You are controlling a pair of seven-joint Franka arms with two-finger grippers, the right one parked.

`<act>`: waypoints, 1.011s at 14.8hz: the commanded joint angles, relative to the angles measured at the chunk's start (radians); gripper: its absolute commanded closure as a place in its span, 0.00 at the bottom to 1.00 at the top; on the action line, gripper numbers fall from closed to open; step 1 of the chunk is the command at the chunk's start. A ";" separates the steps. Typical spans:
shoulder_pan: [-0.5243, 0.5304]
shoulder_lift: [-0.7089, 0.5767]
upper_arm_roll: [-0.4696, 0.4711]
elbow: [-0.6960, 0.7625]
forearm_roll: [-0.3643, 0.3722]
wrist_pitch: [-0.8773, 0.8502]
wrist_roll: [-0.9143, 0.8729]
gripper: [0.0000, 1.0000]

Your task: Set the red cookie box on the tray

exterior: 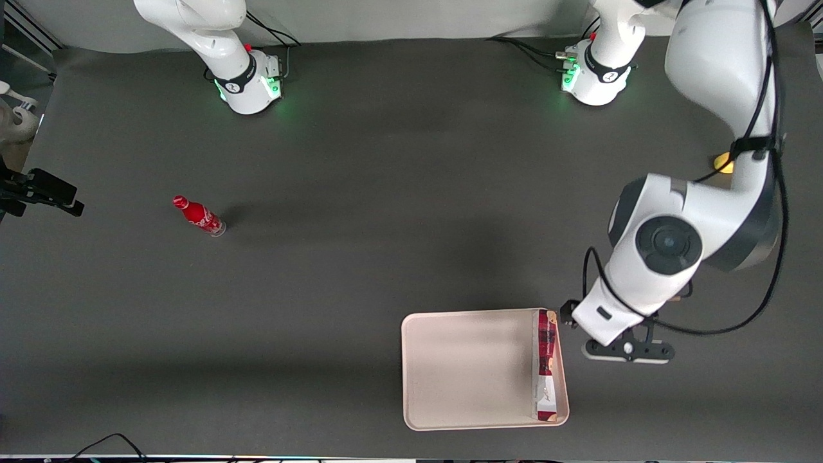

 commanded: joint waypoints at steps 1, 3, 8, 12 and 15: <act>0.011 -0.254 0.014 -0.203 -0.110 -0.127 0.016 0.00; 0.021 -0.341 0.014 -0.222 -0.123 -0.228 0.040 0.00; 0.049 -0.599 0.072 -0.414 -0.173 -0.284 0.157 0.00; 0.069 -0.766 0.103 -0.577 -0.200 -0.281 0.203 0.00; 0.127 -0.780 0.097 -0.567 -0.221 -0.315 0.255 0.00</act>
